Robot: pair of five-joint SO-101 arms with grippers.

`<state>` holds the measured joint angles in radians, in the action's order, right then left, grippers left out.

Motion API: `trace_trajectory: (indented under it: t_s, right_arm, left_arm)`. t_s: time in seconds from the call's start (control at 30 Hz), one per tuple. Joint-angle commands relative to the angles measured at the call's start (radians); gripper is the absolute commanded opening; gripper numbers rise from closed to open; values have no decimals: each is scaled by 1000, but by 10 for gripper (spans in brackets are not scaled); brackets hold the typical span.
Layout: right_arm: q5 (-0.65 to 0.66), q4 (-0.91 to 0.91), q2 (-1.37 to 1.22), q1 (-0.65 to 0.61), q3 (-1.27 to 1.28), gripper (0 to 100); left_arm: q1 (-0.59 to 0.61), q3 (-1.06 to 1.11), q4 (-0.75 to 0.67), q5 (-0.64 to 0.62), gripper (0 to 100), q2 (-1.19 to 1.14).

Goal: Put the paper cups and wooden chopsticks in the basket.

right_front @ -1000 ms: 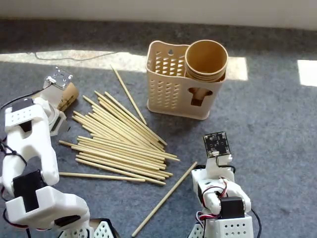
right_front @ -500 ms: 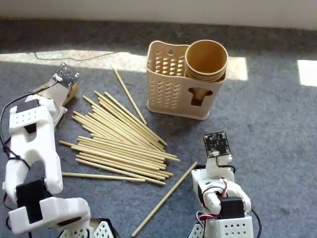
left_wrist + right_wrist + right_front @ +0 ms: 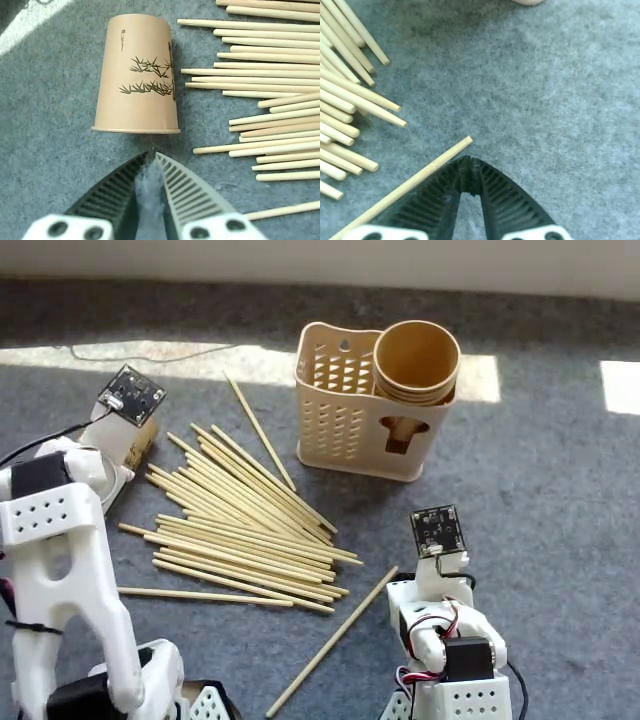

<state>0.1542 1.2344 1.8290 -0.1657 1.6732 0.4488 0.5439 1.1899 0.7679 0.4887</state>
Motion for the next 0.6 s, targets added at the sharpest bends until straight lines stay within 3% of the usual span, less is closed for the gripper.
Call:
trace_trajectory:
  t_s: [0.0,0.1,0.27,0.57]
  right_arm:
    - [0,10,5,10,97,5]
    - [0,10,5,10,97,5]
    - [0,10,5,10,97,5]
    - [0,10,5,10,97,5]
  left_arm:
    - [-12,-22,8,5,5,50]
    - [18,-21,6,0,35,45]
    - [64,13,2,-35,246,42]
    - [70,236,-324,-83,240,41]
